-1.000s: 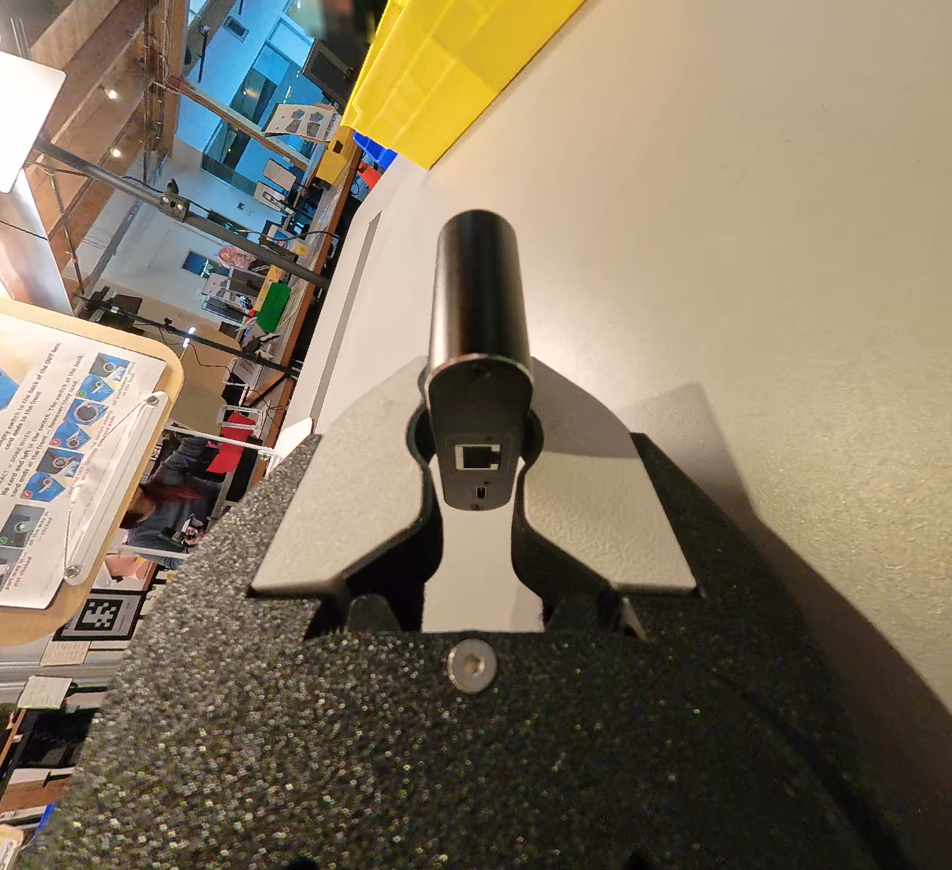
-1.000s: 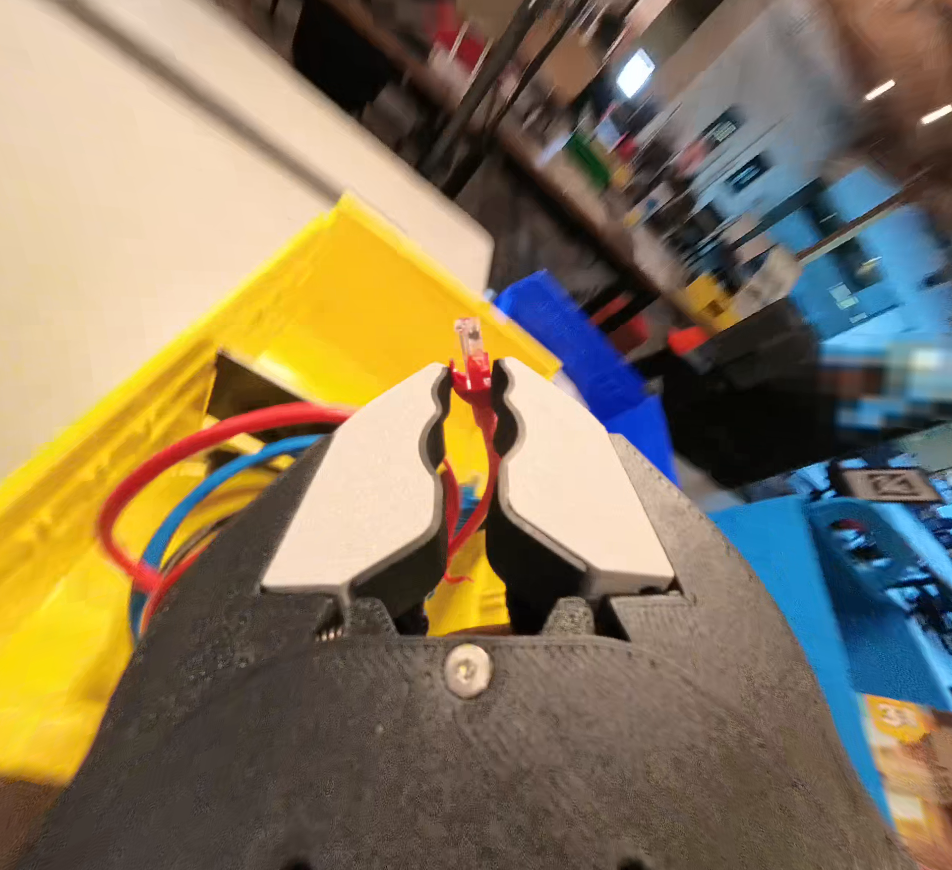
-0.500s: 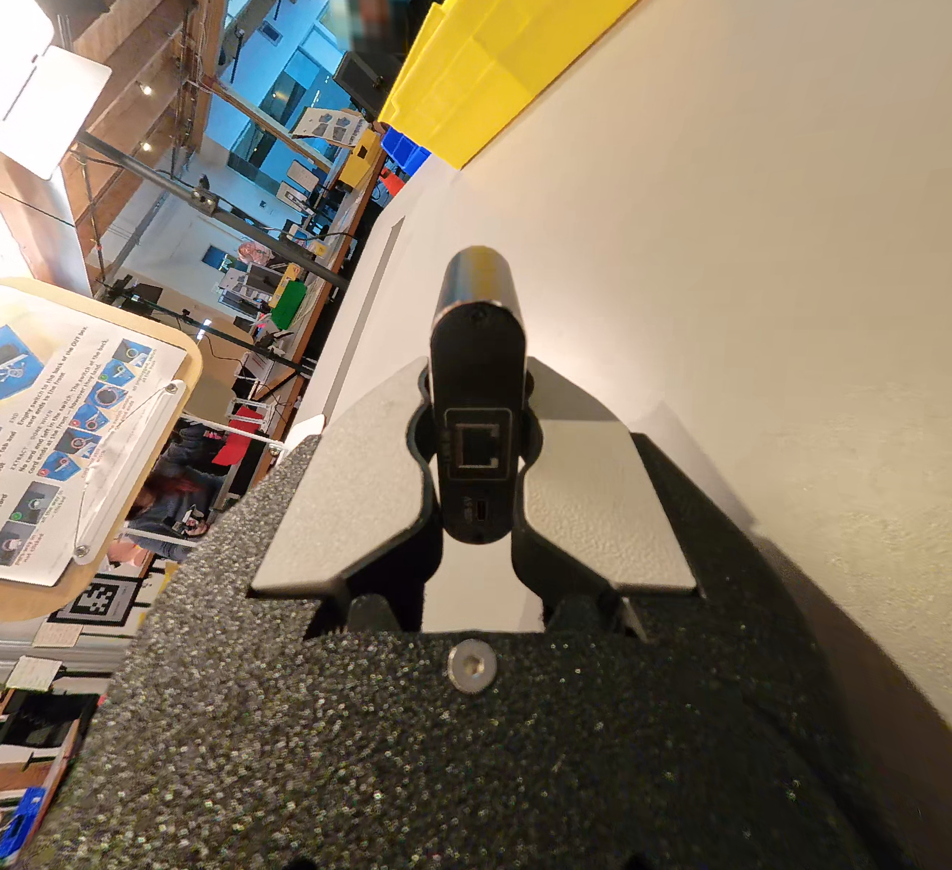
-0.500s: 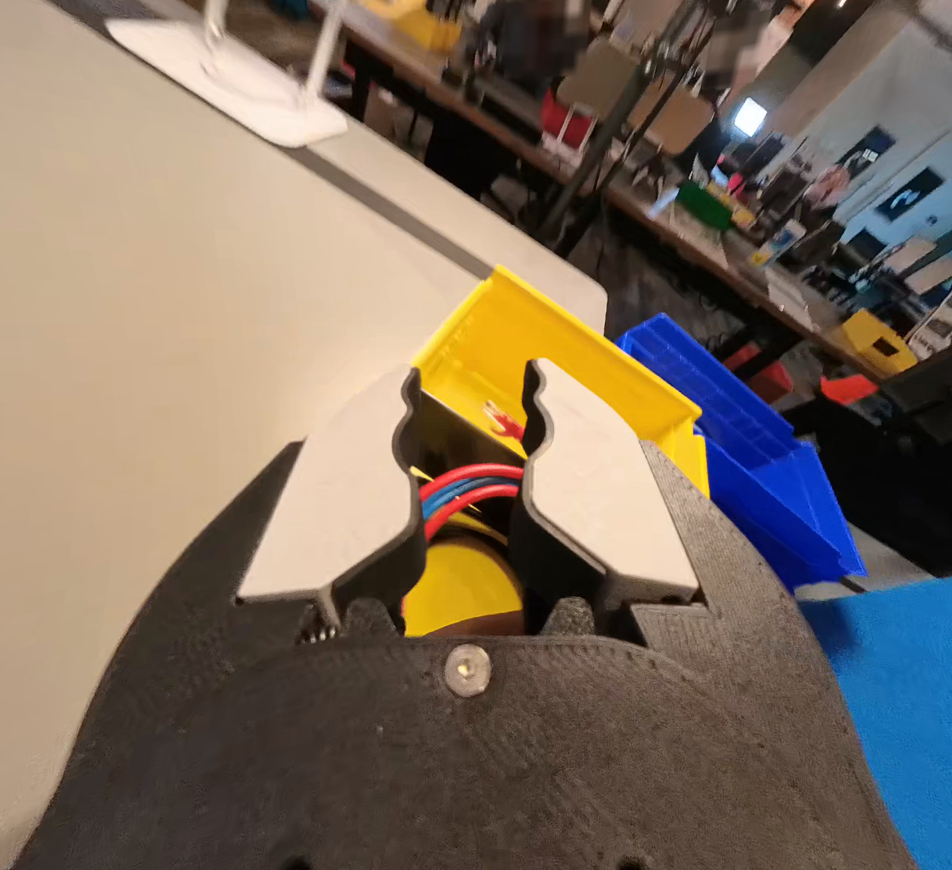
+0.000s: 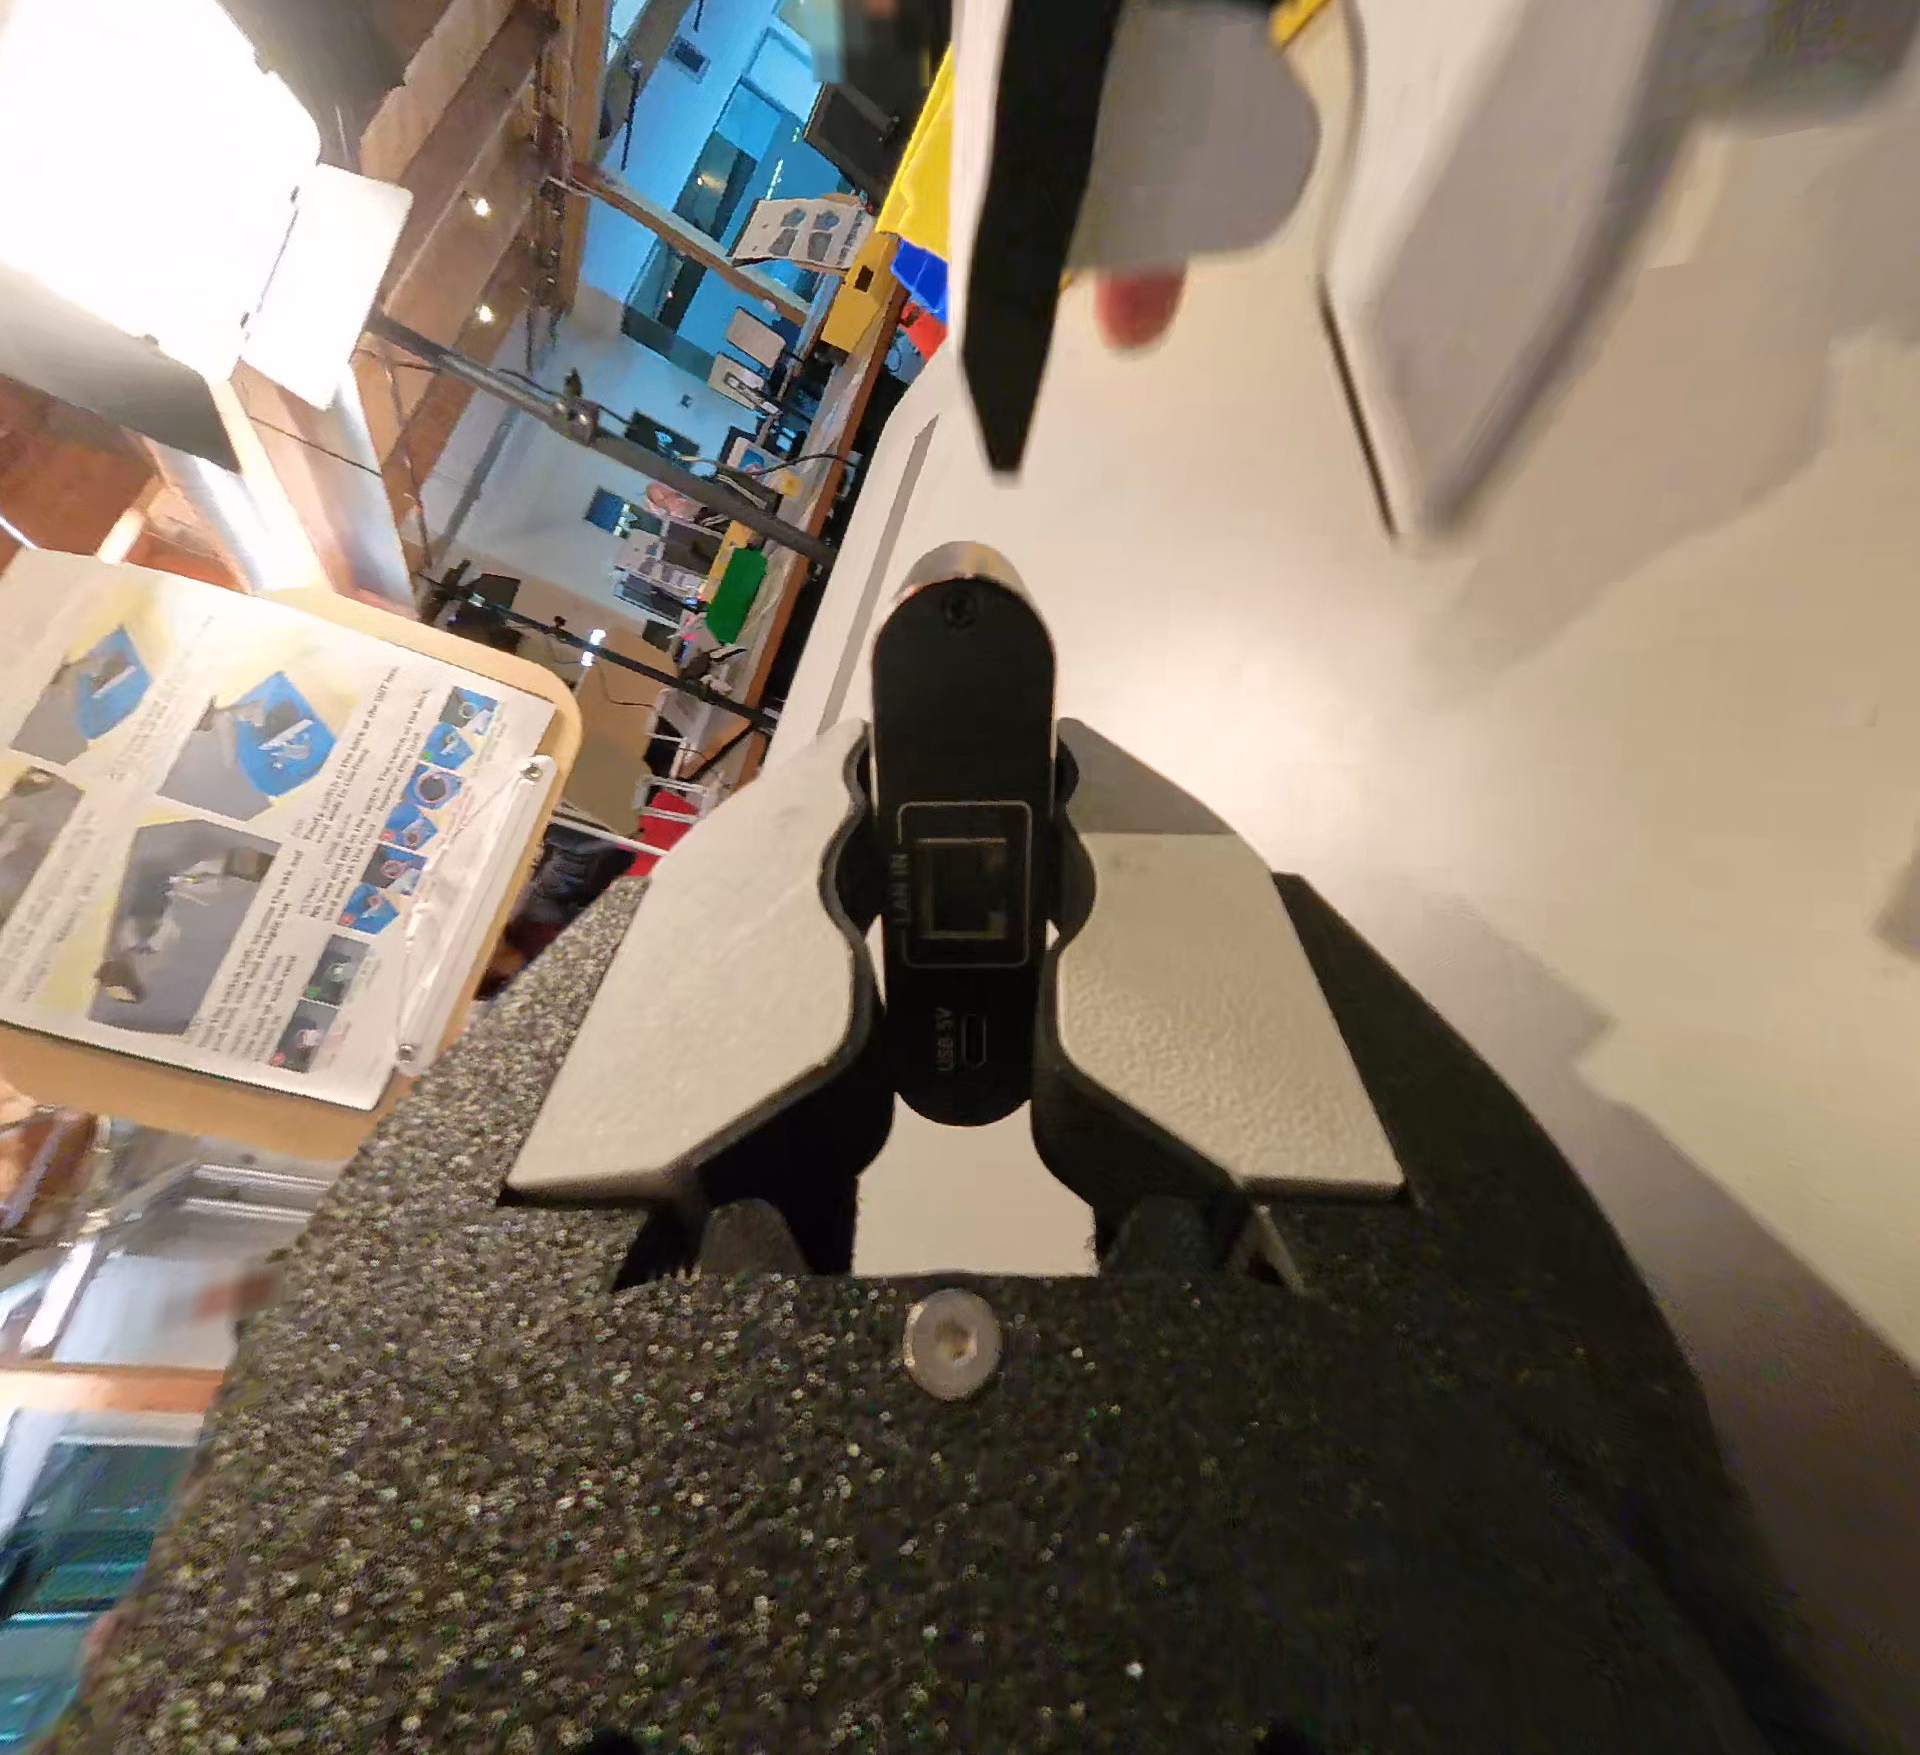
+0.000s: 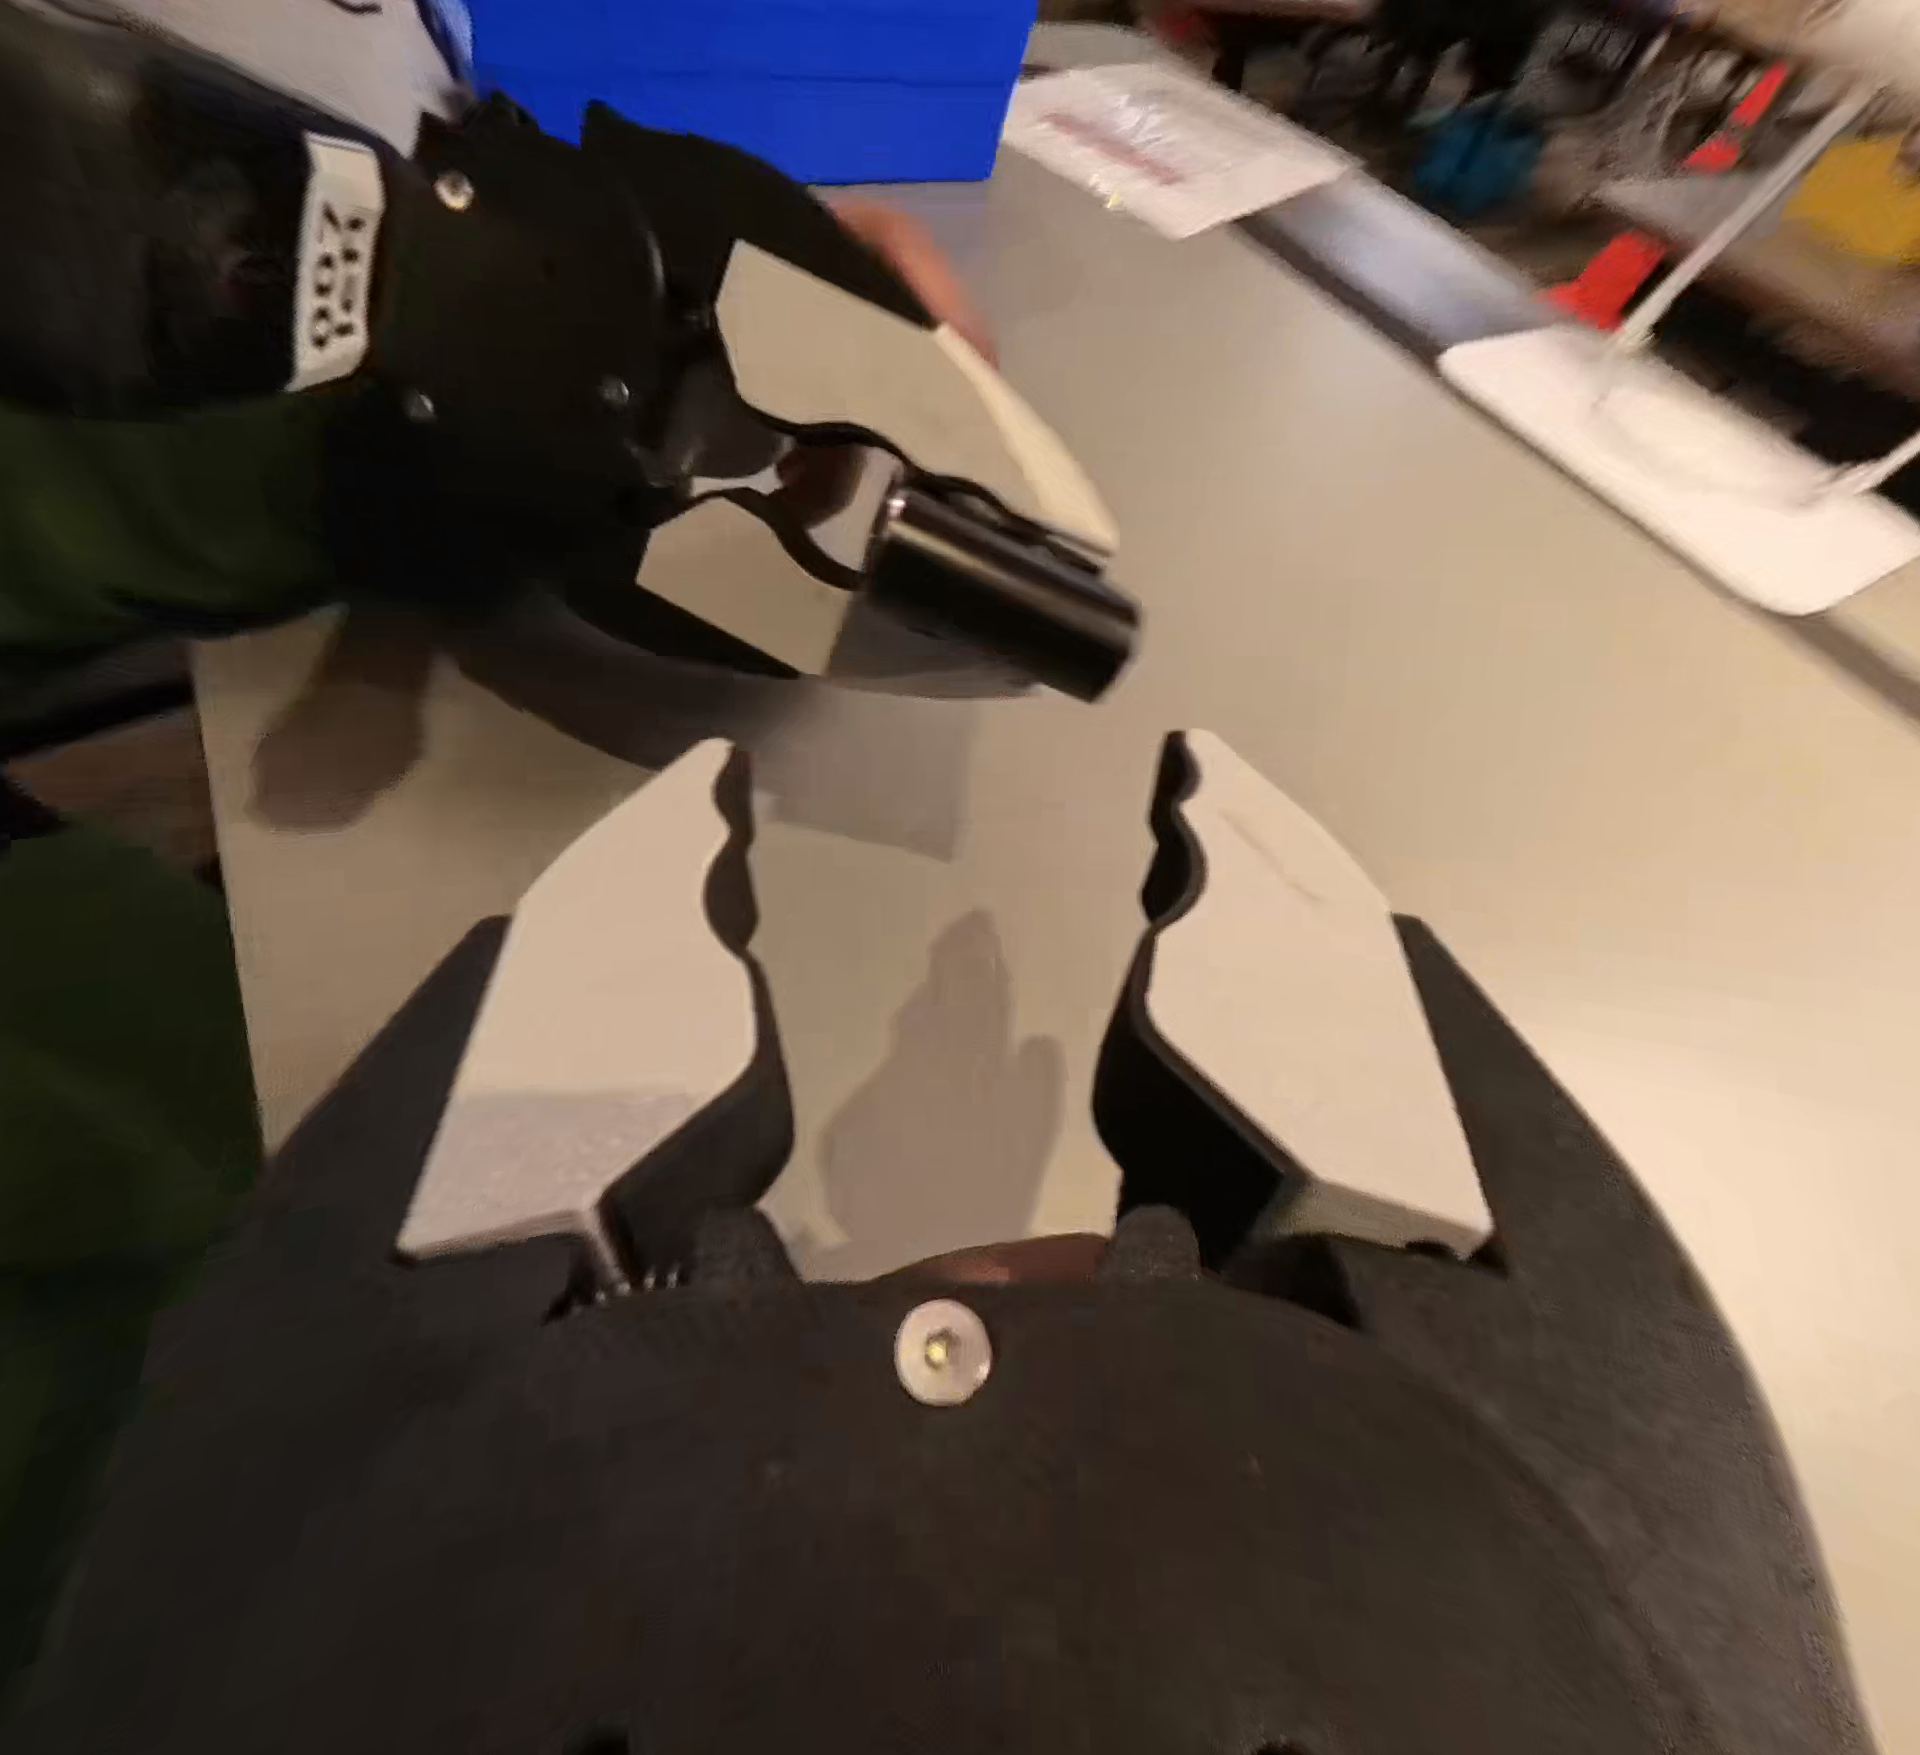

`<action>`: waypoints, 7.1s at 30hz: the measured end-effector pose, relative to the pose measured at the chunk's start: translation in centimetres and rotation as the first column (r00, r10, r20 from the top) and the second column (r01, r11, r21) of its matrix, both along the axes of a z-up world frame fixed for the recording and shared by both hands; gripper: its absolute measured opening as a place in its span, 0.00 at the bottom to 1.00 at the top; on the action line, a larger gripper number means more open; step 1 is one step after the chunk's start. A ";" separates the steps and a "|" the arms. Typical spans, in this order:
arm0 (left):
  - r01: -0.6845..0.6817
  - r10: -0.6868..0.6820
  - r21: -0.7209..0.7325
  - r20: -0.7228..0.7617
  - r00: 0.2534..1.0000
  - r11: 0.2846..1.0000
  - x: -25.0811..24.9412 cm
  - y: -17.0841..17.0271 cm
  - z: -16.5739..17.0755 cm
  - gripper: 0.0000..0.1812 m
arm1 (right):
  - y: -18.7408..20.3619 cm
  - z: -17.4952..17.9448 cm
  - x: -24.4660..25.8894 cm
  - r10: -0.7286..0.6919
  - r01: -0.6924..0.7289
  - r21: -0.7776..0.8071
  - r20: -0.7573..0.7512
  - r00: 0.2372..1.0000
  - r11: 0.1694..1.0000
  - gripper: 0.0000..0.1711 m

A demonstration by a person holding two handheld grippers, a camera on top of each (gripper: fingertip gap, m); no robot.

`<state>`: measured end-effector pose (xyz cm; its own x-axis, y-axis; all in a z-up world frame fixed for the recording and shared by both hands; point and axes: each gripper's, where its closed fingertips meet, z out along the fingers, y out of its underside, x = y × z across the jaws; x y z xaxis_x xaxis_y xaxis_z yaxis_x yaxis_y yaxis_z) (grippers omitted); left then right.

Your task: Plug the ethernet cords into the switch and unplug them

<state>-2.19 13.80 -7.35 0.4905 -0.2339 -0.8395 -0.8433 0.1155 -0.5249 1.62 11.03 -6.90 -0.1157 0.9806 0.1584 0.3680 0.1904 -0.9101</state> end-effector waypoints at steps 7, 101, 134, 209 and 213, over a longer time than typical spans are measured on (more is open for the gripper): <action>0.042 -0.029 0.053 -0.223 0.974 0.998 2.0 -0.2 -0.7 0.15 | -0.8 -1.4 -1.9 -0.043 0.035 -0.217 -0.032 0.999 0.976 0.48; -0.818 0.677 -0.262 0.709 0.197 0.513 -31.7 -25.2 2.6 0.44 | 22.4 -0.1 19.4 -0.719 0.719 0.003 -0.026 0.695 0.695 0.58; -0.468 0.547 -0.292 0.544 0.636 0.834 -25.0 -21.2 -0.2 0.03 | 23.7 -0.7 18.8 -0.803 0.810 0.161 -0.125 0.583 0.563 0.03; 0.489 -0.305 -0.269 0.516 0.801 0.830 9.2 -11.3 -0.8 0.30 | 20.2 9.1 20.4 -0.592 0.637 0.075 -0.299 0.748 0.767 0.21; 0.544 -0.379 -0.137 0.580 0.721 0.828 9.2 -12.0 1.3 0.35 | 12.8 10.9 18.8 -0.415 0.455 0.213 -0.208 0.886 0.865 0.21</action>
